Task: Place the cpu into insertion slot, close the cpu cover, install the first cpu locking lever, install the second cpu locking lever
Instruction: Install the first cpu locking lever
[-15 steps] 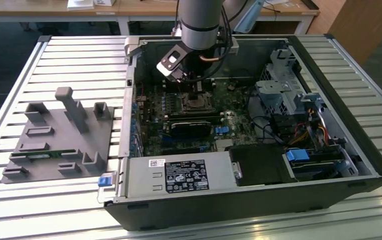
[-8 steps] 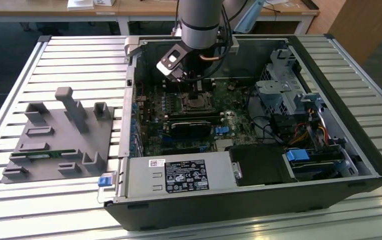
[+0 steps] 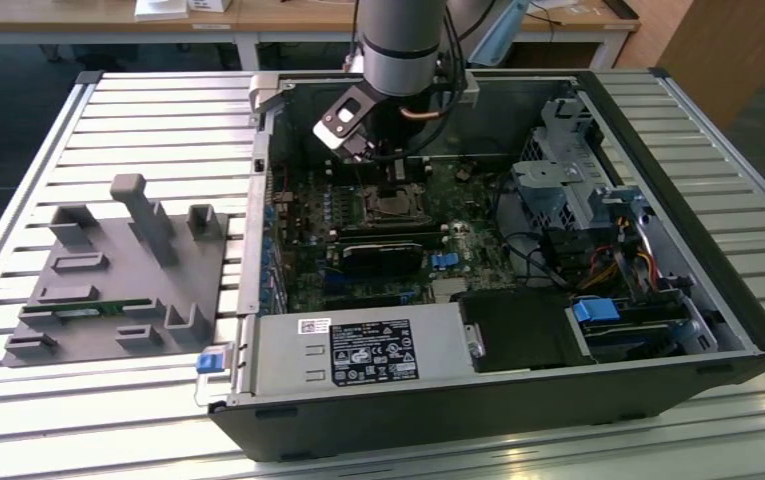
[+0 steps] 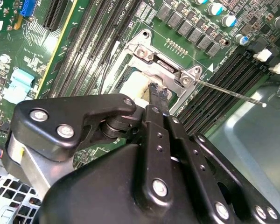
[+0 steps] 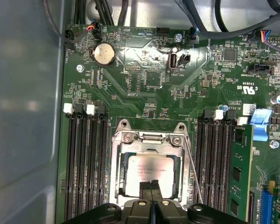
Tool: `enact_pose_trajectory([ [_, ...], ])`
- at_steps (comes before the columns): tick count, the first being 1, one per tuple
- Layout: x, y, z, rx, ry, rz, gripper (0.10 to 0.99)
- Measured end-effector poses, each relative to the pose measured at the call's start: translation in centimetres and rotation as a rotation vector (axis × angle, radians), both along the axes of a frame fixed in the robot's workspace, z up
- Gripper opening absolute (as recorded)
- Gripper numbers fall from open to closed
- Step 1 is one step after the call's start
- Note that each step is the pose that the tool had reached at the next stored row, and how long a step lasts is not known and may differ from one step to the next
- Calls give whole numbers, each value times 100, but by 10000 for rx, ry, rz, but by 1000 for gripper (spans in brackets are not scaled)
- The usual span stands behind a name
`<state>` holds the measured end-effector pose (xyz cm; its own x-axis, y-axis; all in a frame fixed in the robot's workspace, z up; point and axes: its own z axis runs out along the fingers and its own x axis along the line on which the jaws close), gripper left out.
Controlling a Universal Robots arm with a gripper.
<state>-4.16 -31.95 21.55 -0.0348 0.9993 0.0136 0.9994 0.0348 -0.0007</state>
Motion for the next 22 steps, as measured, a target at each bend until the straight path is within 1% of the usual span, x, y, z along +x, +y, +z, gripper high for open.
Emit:
enact_pose_trajectory([
  [22,0,0,42,0,0,0,106],
])
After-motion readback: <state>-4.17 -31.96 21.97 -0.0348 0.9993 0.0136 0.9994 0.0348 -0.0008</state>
